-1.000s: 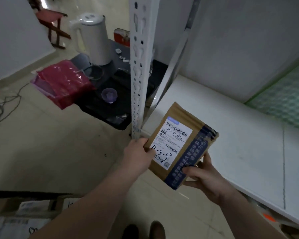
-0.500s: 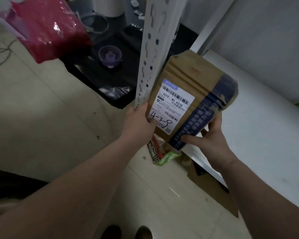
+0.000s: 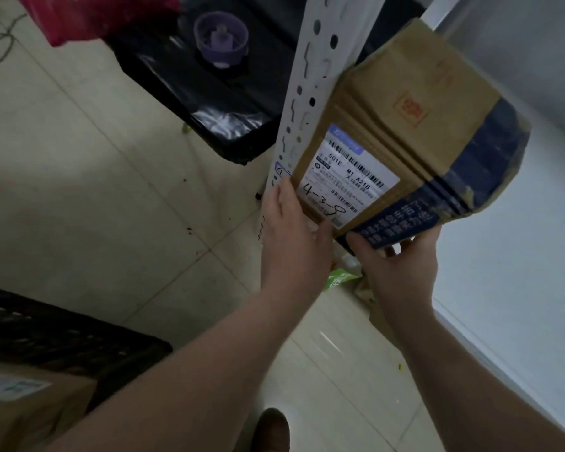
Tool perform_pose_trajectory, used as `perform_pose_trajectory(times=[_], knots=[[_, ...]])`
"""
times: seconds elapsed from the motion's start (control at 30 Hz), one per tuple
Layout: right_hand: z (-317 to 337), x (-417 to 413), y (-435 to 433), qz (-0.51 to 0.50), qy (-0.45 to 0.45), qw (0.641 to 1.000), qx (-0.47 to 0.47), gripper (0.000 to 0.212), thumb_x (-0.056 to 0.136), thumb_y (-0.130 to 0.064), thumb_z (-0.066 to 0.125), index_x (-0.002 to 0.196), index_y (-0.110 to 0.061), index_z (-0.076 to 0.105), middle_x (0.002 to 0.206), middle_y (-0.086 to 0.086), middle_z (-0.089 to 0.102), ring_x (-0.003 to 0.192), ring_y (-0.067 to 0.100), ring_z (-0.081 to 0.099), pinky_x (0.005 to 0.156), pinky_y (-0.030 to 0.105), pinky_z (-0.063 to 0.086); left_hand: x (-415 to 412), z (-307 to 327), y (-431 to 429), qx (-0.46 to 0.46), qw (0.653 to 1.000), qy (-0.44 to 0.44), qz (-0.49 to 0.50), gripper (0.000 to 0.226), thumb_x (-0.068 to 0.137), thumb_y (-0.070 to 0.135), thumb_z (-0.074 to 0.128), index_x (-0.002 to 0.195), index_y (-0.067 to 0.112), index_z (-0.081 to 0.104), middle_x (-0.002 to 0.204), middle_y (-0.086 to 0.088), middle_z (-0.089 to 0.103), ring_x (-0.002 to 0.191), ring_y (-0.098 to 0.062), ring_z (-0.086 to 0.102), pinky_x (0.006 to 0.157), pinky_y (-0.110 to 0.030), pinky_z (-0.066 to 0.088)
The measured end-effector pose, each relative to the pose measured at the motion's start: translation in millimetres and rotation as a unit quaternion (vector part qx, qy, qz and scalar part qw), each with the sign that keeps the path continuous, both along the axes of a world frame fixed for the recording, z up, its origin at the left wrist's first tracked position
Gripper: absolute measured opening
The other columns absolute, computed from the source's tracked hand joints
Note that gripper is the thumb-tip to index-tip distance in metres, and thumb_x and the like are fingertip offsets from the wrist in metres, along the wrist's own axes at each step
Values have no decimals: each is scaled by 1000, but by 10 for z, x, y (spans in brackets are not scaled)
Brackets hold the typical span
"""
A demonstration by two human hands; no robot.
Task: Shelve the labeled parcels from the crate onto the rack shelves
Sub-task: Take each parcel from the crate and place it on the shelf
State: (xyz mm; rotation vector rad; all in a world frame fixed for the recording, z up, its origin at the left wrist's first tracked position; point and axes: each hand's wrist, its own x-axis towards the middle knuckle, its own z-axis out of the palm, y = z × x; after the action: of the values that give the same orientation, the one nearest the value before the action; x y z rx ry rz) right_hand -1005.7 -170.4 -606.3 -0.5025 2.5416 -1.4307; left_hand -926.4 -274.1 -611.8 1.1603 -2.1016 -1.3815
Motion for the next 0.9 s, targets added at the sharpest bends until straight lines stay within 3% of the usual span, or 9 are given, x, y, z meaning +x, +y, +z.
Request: perform_pose_trajectory(times=[0.13, 0.23, 0.33, 0.43, 0.5, 0.63, 0.7, 0.9], knots=[[-14, 51, -38, -18, -14, 1000, -2, 74, 69, -25, 84, 130, -20, 43, 120, -10, 61, 110, 5, 58, 79, 1, 45, 123, -97, 277, -84, 992, -27, -94, 82, 94, 28, 55, 153, 15, 0, 161, -2, 2, 147, -16, 7, 117, -26, 17], [-37, 38, -29, -11, -25, 1000, 6, 75, 73, -28, 82, 135, -18, 42, 119, -13, 60, 105, 2, 54, 71, -7, 39, 147, -221, 308, -122, 977, -74, -159, 94, 94, 35, 53, 146, 8, -20, 160, -8, -13, 147, -20, -14, 121, -36, 5], [-81, 17, -7, -9, -27, 1000, 11, 77, 73, -29, 81, 138, -19, 40, 120, -14, 60, 104, -1, 54, 70, -7, 38, 124, -259, 302, -118, 970, -118, -177, 93, 95, 43, 45, 136, 10, -31, 157, -8, -25, 143, -20, -26, 121, -37, -6], [-94, -15, -3, -12, -19, 1000, 10, 82, 74, -28, 81, 142, -18, 36, 122, -14, 59, 100, -9, 53, 70, -8, 36, 85, -294, 292, -140, 962, -135, -191, 90, 95, 46, 39, 137, 9, -31, 157, -10, -24, 144, -23, -26, 121, -41, -3], [-98, -57, 2, -14, -16, 1000, 8, 86, 76, -28, 81, 146, -19, 32, 128, -13, 59, 109, -5, 55, 76, -5, 40, 42, -327, 284, -163, 954, -143, -208, 88, 95, 45, 37, 139, 9, -30, 158, -12, -22, 144, -26, -24, 120, -43, 0], [-103, -156, -2, -20, -15, 1000, 14, 93, 77, -32, 79, 151, -25, 24, 137, -11, 57, 127, 7, 53, 100, 25, 46, -81, -359, 259, -171, 949, -136, -230, 86, 96, 41, 40, 148, 8, -20, 159, -11, -17, 146, -28, -19, 120, -46, 3], [-94, -206, -12, -16, -11, 1000, 22, 95, 77, -35, 79, 152, -26, 21, 140, -9, 55, 127, 8, 52, 104, 31, 44, -133, -360, 243, -163, 951, -128, -228, 86, 96, 41, 42, 149, 8, -17, 160, -10, -14, 146, -26, -17, 120, -47, 4], [-67, -298, -15, -14, -11, 999, 34, 94, 80, -36, 77, 153, -29, 18, 140, -9, 54, 121, 0, 49, 99, 24, 39, -208, -390, 194, -162, 953, -111, -232, 87, 94, 39, 46, 150, 10, -14, 161, -9, -12, 147, -25, -14, 119, -49, 7]])
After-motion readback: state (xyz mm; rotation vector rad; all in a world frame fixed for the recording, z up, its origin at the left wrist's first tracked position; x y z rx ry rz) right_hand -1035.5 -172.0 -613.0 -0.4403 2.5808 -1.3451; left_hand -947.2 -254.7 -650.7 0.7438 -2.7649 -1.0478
